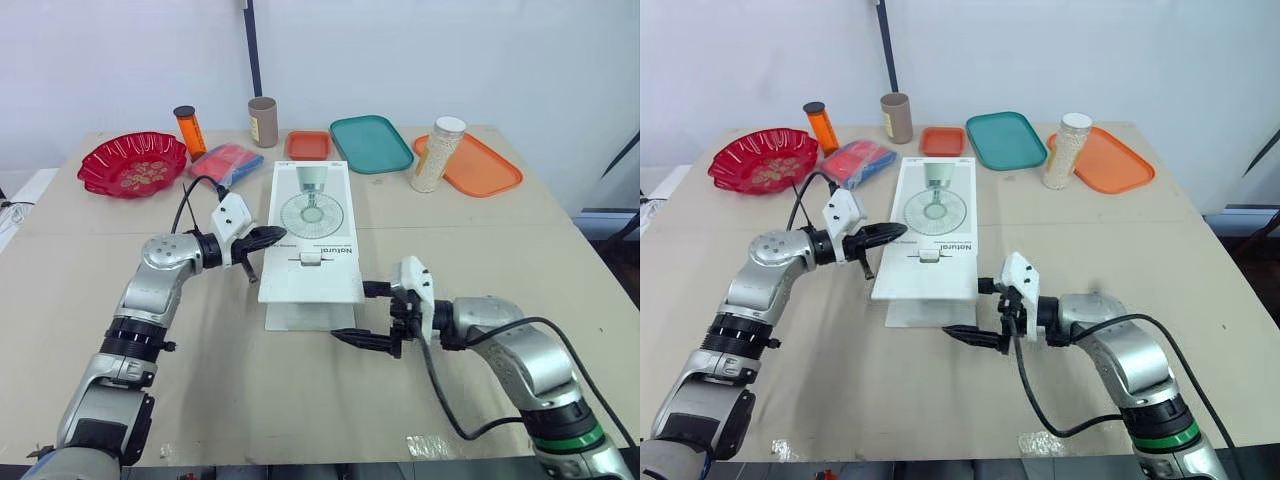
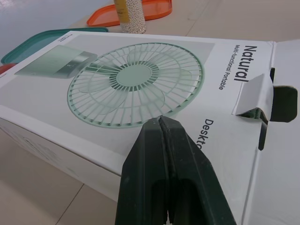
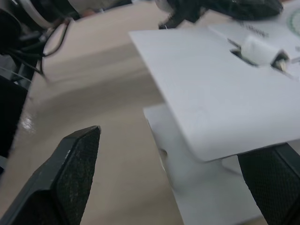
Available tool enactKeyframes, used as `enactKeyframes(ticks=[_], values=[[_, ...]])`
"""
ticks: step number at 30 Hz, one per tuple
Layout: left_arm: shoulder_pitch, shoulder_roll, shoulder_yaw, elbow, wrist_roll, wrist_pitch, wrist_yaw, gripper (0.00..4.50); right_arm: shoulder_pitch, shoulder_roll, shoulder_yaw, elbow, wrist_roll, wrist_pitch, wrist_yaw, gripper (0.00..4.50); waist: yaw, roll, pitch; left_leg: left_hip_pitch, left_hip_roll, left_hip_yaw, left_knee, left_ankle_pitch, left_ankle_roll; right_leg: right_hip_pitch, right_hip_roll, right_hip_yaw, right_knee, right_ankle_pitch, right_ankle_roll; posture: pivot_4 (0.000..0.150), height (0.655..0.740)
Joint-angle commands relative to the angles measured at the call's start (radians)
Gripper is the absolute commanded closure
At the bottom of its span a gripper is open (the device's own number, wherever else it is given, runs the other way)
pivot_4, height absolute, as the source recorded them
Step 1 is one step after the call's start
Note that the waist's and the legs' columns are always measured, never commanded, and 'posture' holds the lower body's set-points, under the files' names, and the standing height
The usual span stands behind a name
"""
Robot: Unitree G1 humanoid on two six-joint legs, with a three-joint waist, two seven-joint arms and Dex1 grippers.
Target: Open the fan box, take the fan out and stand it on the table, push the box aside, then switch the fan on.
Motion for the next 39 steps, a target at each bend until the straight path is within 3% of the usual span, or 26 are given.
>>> enactKeyframes(ticks=[1, 10, 21, 28, 39], values=[[-0.024, 0.038, 0.022, 0.018, 0.005, -0.018, -0.017, 4.42, -0.020, 0.013, -0.056, -0.056, 0.098, 0.022, 0.004, 0.00, 0.000, 0.000, 0.000, 0.000, 0.000, 0.000, 0.000, 0.000, 0.000, 0.000, 0.000, 0.000, 0.000, 0.000, 0.000, 0.150, 0.7400], [-0.018, 0.057, 0.061, -0.009, -0.036, -0.005, -0.017, 4.42, -0.171, 0.157, -0.051, 0.091, 0.037, 0.001, -0.187, 0.00, -0.002, 0.000, 0.000, -0.001, 0.000, 0.000, 0.000, 0.001, -0.001, -0.001, 0.000, 0.000, 0.000, 0.000, -0.001, 0.150, 0.7400], [-0.036, 0.026, 0.158, -0.036, -0.094, 0.025, 0.093, 4.42, -0.239, 0.213, -0.004, 0.205, -0.080, -0.034, -0.263, 0.00, -0.002, 0.000, 0.000, -0.002, 0.000, -0.001, 0.000, 0.001, -0.001, -0.002, 0.000, -0.001, 0.000, 0.000, -0.001, 0.150, 0.7400], [-0.001, 0.001, 0.099, -0.131, -0.122, 0.087, 0.056, 4.42, -0.242, 0.216, 0.009, 0.211, -0.119, -0.005, -0.296, 0.00, -0.002, 0.000, 0.000, -0.002, 0.000, -0.001, 0.000, 0.003, -0.005, -0.002, 0.000, -0.001, 0.000, 0.000, -0.001, 0.150, 0.7400], [0.025, -0.007, -0.001, -0.077, -0.049, 0.086, 0.027, 4.42, -0.244, 0.213, -0.013, 0.138, -0.083, 0.040, -0.302, 0.00, -0.002, 0.000, 0.000, -0.002, 0.000, 0.000, 0.000, 0.002, -0.004, -0.002, 0.000, 0.000, 0.000, 0.000, -0.001, 0.150, 0.7400]])
